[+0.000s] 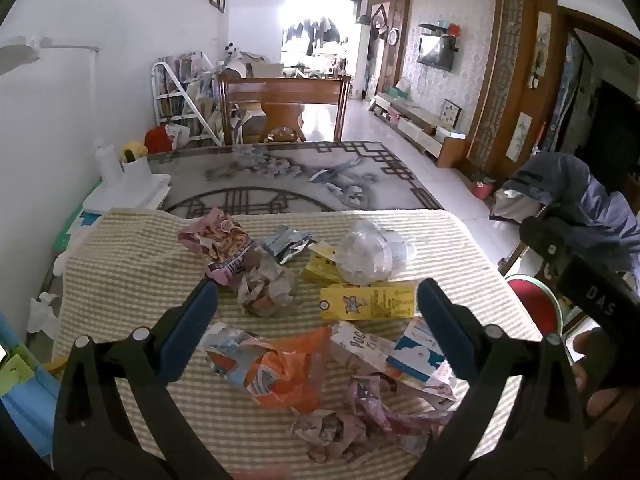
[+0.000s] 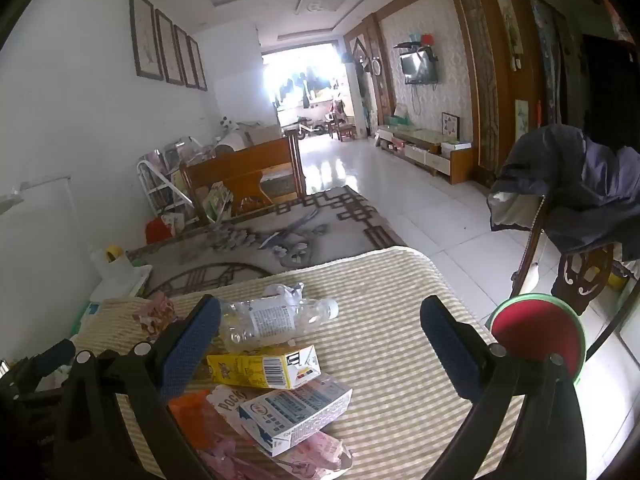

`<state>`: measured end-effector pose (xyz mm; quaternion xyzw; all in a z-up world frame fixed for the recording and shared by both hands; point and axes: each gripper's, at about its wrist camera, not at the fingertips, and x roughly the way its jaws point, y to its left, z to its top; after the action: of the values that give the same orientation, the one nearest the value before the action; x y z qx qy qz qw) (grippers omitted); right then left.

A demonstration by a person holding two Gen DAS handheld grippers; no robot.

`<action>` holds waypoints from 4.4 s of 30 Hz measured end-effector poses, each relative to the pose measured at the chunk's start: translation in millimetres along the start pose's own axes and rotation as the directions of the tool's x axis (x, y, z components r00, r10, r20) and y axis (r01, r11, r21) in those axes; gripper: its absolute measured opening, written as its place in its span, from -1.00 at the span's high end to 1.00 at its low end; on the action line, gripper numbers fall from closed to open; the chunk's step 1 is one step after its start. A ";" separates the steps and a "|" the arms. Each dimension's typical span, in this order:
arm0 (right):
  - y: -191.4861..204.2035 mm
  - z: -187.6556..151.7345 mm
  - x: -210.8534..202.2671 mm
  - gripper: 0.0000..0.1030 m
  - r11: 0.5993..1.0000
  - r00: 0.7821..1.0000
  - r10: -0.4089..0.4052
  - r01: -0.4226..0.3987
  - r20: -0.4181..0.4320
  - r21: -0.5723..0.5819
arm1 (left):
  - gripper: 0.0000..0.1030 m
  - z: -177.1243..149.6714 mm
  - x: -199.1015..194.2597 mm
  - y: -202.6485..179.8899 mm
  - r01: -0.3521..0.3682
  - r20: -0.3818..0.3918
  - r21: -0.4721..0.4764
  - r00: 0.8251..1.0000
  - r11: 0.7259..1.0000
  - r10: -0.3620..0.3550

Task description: Collect trash

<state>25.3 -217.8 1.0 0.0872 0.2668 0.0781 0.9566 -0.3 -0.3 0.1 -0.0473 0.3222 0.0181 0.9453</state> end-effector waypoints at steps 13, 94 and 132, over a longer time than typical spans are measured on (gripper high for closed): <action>-0.9 -0.6 -1.4 -0.87 1.000 1.000 -0.003 0.003 0.004 -0.002 | -0.90 -0.1 0.0 0.3 -0.001 -0.010 -0.004 1.000 1.000 0.001; 5.2 -101.4 14.7 -0.87 0.970 0.820 0.124 -0.218 -0.559 -0.105 | -0.90 -41.9 17.0 61.0 -0.053 -0.177 -0.079 0.983 0.995 0.038; -35.7 -87.5 25.7 0.06 0.985 0.848 0.168 -0.161 -0.503 0.056 | 0.50 -84.6 46.6 22.1 0.265 -0.407 -0.077 0.872 0.961 -0.273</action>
<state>4.9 -236.6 -92.9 0.0919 0.5004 0.1782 0.8423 -16.2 13.3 -96.7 -0.1031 0.5048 -0.1211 0.8484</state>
